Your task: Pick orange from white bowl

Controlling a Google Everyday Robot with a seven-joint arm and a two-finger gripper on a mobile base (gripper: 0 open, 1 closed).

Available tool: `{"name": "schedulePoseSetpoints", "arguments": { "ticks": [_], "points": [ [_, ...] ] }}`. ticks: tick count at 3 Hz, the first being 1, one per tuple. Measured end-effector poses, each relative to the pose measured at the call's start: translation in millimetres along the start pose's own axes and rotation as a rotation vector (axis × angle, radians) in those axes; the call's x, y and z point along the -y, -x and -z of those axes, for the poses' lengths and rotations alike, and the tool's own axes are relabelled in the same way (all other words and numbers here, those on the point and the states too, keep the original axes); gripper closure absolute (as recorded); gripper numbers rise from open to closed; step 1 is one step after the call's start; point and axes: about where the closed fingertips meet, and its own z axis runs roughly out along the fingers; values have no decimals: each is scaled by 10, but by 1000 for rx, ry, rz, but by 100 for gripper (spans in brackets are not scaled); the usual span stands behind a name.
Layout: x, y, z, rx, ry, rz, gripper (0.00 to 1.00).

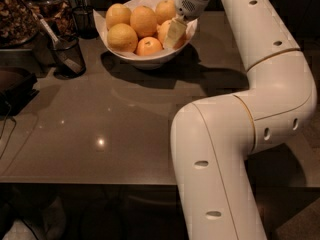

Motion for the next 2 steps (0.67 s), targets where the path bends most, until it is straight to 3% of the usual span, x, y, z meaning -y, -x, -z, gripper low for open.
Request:
{"name": "schedulePoseSetpoints", "arguments": {
  "ticks": [2],
  "points": [
    [-30, 58, -43, 12, 14, 15, 87]
  ]
}}
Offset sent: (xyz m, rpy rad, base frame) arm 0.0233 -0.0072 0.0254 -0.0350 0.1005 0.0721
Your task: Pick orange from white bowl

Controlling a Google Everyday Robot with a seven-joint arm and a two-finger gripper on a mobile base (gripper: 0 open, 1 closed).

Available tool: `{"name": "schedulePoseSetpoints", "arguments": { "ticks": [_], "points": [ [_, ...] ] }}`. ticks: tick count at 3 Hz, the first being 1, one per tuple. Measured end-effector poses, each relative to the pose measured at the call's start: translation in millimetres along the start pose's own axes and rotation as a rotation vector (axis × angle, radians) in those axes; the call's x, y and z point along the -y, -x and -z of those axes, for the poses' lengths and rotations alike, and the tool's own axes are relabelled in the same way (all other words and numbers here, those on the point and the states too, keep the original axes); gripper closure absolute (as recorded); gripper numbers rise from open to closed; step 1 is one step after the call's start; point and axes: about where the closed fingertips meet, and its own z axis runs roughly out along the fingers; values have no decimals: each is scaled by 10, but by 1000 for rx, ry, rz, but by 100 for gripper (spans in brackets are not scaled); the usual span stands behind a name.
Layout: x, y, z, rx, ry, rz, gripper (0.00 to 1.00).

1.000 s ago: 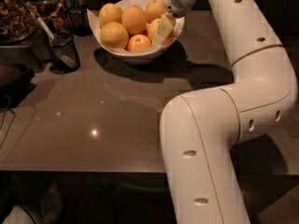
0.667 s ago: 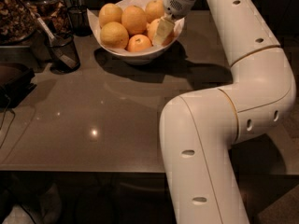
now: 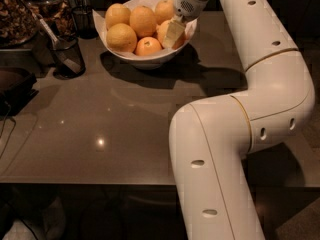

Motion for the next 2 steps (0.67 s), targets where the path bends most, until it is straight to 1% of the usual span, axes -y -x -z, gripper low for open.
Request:
{"name": "schedulePoseSetpoints", "arguments": {
  "ticks": [1, 2],
  "points": [
    [0, 2, 1, 0, 0, 0, 100],
    [62, 167, 180, 48, -55, 4, 100]
  ]
}}
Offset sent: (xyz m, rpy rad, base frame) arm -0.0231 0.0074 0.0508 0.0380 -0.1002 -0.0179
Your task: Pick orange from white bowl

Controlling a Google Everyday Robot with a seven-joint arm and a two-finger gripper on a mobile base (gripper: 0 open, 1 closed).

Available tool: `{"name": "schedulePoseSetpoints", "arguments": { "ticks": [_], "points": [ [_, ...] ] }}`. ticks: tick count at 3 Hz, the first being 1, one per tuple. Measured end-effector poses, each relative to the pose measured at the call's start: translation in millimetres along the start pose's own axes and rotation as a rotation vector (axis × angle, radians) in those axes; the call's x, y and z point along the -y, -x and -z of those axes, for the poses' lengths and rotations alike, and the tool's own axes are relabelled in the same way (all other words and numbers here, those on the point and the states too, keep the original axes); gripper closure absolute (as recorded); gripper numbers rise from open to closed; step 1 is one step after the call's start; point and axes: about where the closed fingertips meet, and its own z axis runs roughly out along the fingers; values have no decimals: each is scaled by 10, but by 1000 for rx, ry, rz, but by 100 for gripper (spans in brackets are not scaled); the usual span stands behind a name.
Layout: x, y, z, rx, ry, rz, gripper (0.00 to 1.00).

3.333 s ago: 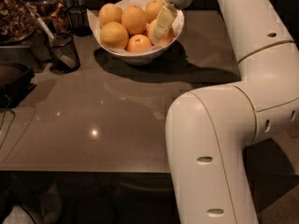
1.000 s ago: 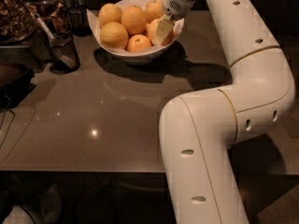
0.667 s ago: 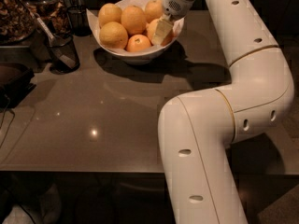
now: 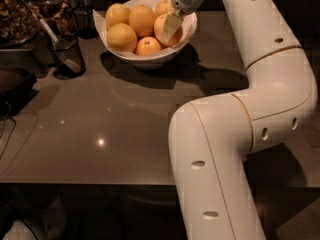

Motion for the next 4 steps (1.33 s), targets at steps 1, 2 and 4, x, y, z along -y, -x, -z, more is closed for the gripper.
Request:
{"name": "schedulePoseSetpoints", "arguments": {
  "ticks": [1, 2, 4],
  "points": [
    [25, 142, 211, 38, -42, 8, 100],
    [21, 212, 327, 98, -44, 23, 100],
    [-6, 369, 483, 127, -66, 34, 100]
  ]
}}
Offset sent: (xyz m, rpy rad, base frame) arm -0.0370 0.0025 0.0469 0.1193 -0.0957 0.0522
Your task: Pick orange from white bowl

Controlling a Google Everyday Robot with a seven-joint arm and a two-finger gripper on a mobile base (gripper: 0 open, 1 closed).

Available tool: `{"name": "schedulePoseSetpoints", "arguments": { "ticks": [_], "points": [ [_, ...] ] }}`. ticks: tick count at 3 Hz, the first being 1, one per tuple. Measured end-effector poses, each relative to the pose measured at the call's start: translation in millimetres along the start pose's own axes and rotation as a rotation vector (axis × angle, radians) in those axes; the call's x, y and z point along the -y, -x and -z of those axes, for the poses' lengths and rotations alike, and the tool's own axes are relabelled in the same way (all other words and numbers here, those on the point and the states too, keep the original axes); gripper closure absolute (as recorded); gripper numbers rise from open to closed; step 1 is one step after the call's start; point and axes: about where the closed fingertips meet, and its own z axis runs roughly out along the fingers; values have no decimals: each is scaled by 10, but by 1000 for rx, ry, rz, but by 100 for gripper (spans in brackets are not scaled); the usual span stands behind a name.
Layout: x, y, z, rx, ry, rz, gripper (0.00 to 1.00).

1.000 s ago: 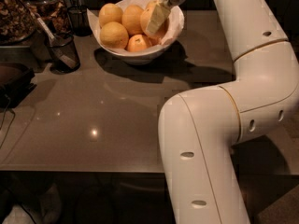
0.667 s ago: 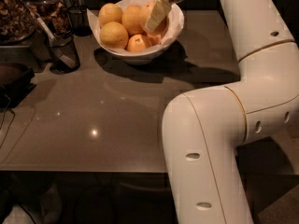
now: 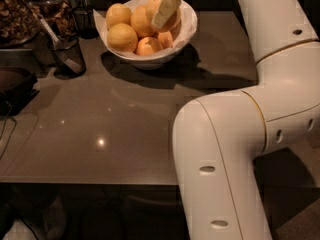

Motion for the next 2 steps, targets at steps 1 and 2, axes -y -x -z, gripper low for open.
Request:
{"name": "schedulePoseSetpoints", "arguments": {
  "ticks": [1, 2],
  "points": [
    [-84, 154, 176, 41, 7, -12, 100],
    [-87, 178, 167, 42, 6, -7, 100]
  ]
}}
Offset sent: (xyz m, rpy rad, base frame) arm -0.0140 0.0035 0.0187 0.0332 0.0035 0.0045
